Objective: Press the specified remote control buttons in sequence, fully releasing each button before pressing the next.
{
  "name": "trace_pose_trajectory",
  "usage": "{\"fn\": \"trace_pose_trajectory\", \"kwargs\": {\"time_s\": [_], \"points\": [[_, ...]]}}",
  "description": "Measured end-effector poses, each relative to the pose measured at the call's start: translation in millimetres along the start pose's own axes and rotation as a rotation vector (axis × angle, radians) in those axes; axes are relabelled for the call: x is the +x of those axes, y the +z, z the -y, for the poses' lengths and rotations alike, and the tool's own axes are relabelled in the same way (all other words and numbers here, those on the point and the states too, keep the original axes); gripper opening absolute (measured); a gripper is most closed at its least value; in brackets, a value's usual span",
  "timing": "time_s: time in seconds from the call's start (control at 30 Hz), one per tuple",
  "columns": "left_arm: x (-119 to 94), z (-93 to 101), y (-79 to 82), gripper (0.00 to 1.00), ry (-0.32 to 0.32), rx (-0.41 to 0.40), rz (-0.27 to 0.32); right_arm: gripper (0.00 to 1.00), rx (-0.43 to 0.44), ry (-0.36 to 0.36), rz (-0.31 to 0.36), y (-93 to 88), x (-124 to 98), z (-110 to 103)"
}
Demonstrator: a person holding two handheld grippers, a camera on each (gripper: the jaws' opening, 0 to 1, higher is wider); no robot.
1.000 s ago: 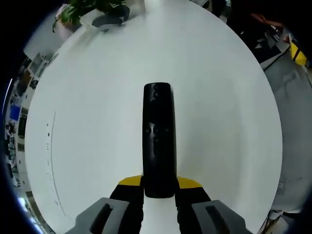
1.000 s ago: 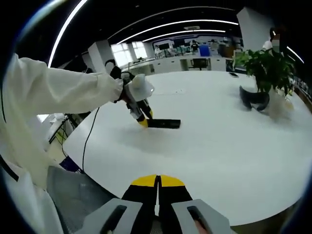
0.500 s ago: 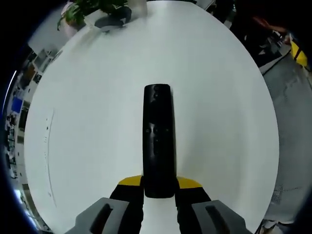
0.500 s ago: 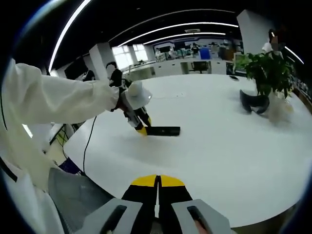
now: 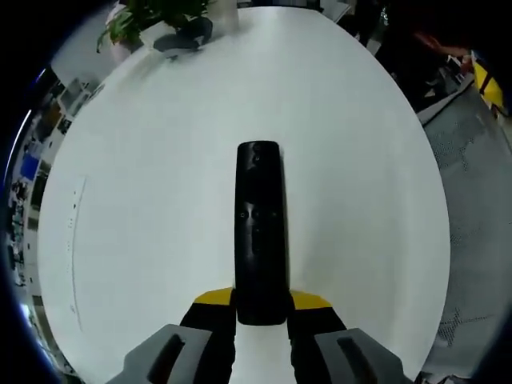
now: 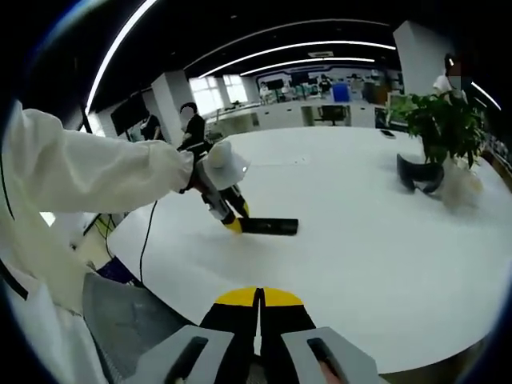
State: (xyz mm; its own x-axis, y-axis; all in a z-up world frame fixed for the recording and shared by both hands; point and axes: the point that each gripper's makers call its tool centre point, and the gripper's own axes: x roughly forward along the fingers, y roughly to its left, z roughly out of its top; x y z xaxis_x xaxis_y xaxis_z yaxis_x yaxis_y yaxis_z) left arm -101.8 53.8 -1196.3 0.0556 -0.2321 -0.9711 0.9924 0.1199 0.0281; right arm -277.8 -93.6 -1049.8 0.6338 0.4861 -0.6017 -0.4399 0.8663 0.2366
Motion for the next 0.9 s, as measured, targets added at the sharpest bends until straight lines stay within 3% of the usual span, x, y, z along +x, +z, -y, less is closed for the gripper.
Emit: {"fn": "trace_pose_trajectory", "kwargs": {"time_s": [0.9], "points": [[-1.6,43.8,-2.0,0.24,0.003,-0.01,0.015,0.0,-0.053,0.006,-0.003,-7.1,-16.0,-17.3]]}}
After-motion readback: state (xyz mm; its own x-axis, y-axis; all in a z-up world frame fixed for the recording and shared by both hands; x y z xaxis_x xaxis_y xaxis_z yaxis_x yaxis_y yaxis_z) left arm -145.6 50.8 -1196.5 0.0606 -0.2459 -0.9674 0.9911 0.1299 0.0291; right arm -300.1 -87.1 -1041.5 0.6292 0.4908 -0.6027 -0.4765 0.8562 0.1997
